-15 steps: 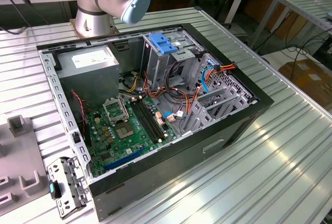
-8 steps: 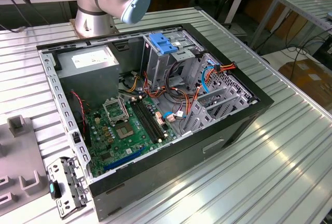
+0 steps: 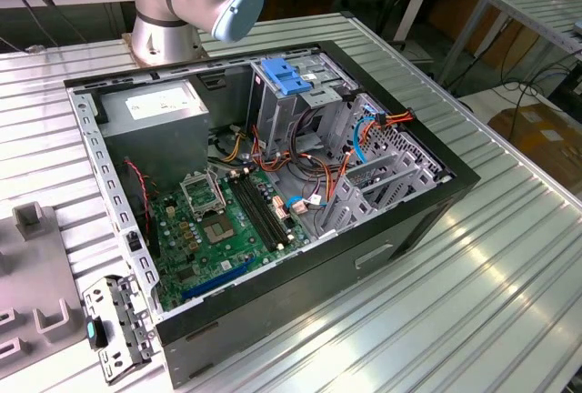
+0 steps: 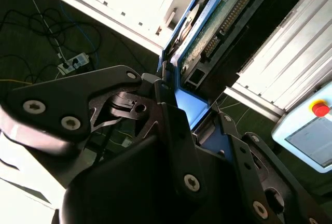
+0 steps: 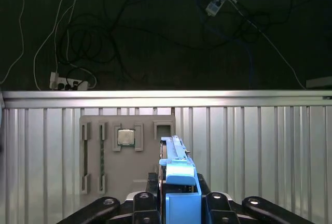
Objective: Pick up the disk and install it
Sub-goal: 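Pick up the disk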
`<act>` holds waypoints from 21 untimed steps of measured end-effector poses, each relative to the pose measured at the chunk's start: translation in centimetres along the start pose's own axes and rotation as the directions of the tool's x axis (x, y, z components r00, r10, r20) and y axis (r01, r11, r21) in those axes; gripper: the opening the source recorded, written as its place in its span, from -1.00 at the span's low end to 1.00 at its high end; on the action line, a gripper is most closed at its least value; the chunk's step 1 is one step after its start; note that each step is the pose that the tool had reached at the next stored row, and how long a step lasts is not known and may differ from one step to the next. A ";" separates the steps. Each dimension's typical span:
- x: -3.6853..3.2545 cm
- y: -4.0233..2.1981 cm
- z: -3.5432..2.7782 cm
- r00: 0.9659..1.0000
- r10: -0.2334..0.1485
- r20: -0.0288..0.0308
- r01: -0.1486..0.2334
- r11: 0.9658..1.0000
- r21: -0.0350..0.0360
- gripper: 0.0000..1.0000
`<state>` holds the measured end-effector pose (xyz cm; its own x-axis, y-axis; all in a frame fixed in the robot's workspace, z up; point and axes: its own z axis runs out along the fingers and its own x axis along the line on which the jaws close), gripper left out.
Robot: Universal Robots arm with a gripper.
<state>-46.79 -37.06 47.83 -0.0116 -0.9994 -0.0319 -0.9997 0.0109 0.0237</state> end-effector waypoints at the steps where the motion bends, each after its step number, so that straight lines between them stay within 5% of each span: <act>1: -0.02 0.01 -0.52 1.000 0.000 0.000 0.000 1.000 0.000 -0.26; 2: -0.05 0.04 -1.53 1.000 0.000 0.000 0.000 1.000 0.000 -0.26; 3: -0.05 -0.48 -1.56 1.000 0.000 0.000 0.000 1.000 0.000 -0.26; 21: -0.07 -2.21 -1.60 1.000 0.000 0.000 0.000 1.000 0.000 -0.26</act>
<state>-44.55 -37.06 49.38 -0.0117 -0.9994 -0.0319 -0.9997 0.0109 0.0236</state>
